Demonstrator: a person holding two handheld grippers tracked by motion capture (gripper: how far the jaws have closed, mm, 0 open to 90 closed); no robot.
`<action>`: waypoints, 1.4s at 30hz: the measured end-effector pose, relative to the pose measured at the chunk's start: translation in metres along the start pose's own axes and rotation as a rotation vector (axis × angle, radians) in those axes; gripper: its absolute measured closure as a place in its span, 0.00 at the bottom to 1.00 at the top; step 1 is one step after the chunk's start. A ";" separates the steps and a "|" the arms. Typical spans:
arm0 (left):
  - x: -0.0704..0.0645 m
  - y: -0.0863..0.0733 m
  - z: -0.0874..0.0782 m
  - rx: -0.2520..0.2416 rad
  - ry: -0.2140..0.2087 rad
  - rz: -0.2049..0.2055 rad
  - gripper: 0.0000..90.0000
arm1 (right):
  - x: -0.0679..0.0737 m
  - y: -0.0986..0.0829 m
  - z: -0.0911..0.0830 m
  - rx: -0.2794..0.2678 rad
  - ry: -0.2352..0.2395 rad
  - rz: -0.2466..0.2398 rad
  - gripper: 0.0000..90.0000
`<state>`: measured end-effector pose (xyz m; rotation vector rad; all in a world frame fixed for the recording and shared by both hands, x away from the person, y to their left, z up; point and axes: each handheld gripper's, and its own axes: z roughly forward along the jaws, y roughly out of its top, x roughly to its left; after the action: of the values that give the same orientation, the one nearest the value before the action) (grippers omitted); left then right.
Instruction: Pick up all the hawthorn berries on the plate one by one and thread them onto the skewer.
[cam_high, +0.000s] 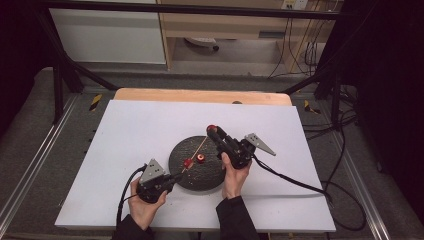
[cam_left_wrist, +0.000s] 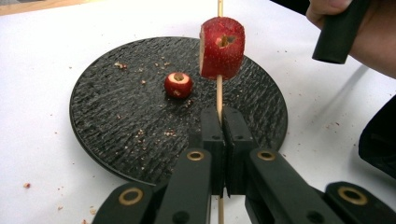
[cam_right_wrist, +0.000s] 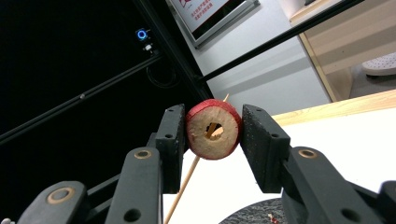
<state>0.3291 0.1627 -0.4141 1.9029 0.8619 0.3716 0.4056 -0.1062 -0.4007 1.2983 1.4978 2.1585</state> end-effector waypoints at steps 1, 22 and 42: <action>0.000 0.000 0.000 0.002 0.000 -0.002 0.98 | 0.000 0.000 0.000 0.002 0.000 0.001 0.68; -0.001 0.018 0.007 -0.022 -0.005 0.009 0.98 | 0.003 -0.013 -0.004 0.052 0.028 0.032 0.68; -0.002 0.031 0.020 -0.015 -0.011 0.008 0.98 | 0.006 -0.023 -0.009 0.104 0.047 0.015 0.68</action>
<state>0.3521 0.1400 -0.3961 1.8933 0.8424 0.3707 0.3884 -0.0978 -0.4178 1.3037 1.6443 2.1615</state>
